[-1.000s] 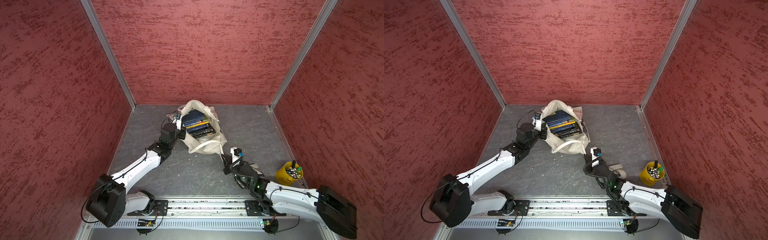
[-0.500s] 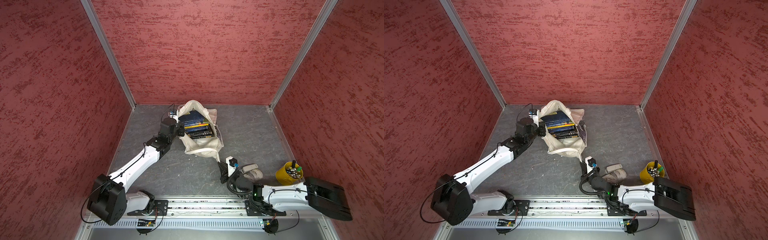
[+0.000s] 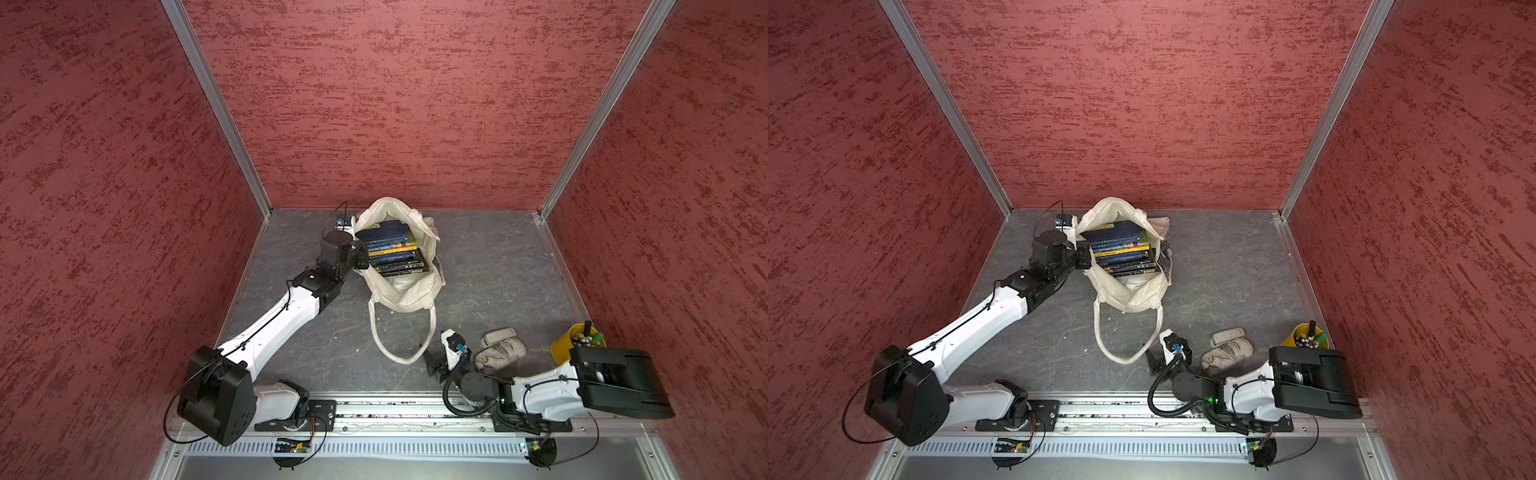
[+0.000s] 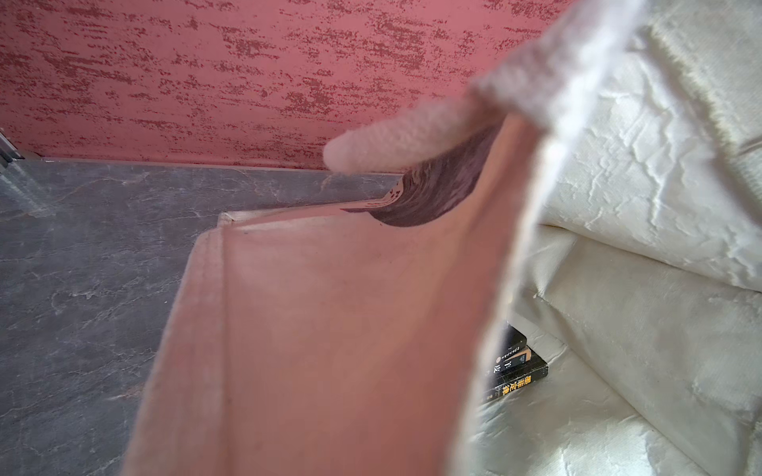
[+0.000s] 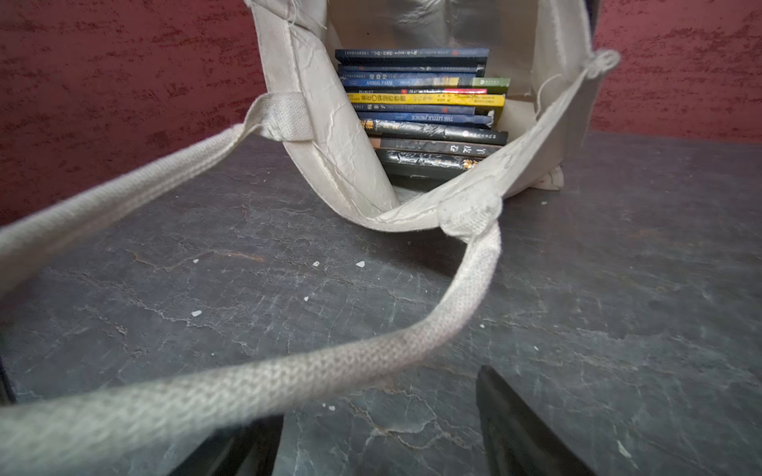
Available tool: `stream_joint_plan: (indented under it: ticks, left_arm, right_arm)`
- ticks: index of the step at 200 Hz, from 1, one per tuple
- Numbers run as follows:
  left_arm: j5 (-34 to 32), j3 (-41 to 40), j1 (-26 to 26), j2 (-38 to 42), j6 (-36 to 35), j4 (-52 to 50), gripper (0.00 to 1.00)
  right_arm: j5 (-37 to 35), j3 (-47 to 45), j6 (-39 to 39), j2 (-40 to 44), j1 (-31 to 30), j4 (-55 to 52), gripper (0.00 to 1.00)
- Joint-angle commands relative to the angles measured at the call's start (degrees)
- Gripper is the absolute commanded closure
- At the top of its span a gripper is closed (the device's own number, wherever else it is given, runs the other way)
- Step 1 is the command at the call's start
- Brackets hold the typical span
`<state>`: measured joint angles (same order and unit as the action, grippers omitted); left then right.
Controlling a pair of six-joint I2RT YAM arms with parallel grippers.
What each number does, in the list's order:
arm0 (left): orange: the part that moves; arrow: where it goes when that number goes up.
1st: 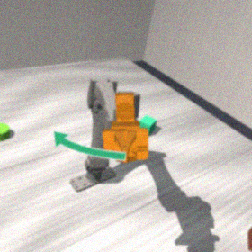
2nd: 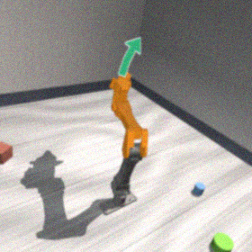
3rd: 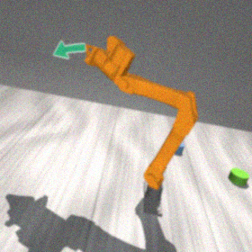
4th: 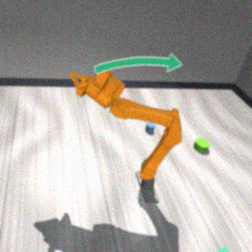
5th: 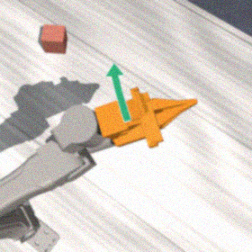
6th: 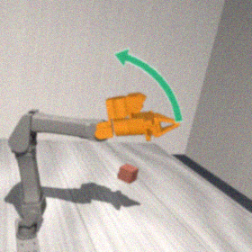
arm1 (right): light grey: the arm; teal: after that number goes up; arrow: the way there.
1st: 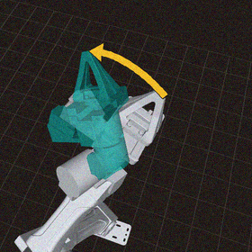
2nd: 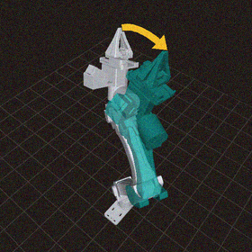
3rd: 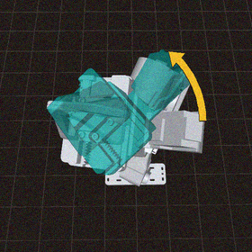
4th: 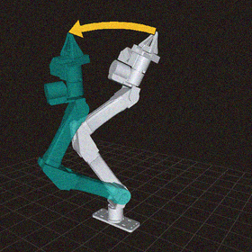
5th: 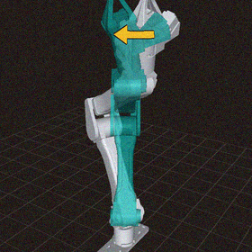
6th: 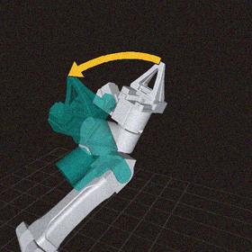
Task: Take out the books from the canvas bag
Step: Adjust the canvas bag at the center of the board.
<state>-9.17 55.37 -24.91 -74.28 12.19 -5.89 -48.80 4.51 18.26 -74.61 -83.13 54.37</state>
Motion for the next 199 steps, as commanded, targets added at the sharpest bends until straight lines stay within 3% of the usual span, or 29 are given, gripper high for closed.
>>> stream_joint_plan:
  ticks: [1, 16, 49, 63, 78, 105, 135, 173, 199]
  left_arm:
    - [1.3, -0.2, 0.5, 2.5, -0.5, 8.7, 1.00]
    - [3.2, -2.4, 0.6, 3.6, -2.7, 12.2, 1.00]
    - [4.3, -7.5, 0.9, 6.9, -4.6, 20.7, 1.00]
    - [4.2, -7.3, 1.3, 7.0, -3.1, 20.9, 1.00]
    - [4.2, -6.8, 1.9, 6.7, -0.7, 20.6, 1.00]
    - [4.8, -5.6, 2.6, 6.1, 0.8, 20.3, 1.00]
    - [7.1, -6.6, 2.6, 7.7, -0.5, 22.5, 1.00]
    - [9.1, -12.1, 0.2, 11.7, -9.1, 27.4, 1.00]
    - [3.6, -12.4, -3.6, 14.3, -17.5, 22.0, 1.00]
  right_arm:
    - [-0.5, -1.8, 4.9, 5.6, -0.4, -2.7, 0.11]
    - [-2.7, -3.3, 7.5, 12.3, -0.4, -5.7, 0.02]
    - [0.0, -4.9, 2.9, 30.3, -0.3, -12.0, 0.01]
    - [-1.1, -4.5, 3.7, 34.8, -0.3, -17.8, 0.01]
    - [2.8, -5.6, 2.2, 36.6, -0.2, -17.6, 0.01]
    - [7.7, -3.6, 3.1, 34.5, -0.3, -21.1, 0.01]
    - [6.4, -1.6, 4.5, 30.5, -0.2, -14.9, 0.01]
    - [5.2, 19.1, 3.8, 12.8, 1.0, -22.1, 0.03]
    - [7.2, 27.1, 7.0, 5.4, 3.1, -17.4, 0.12]
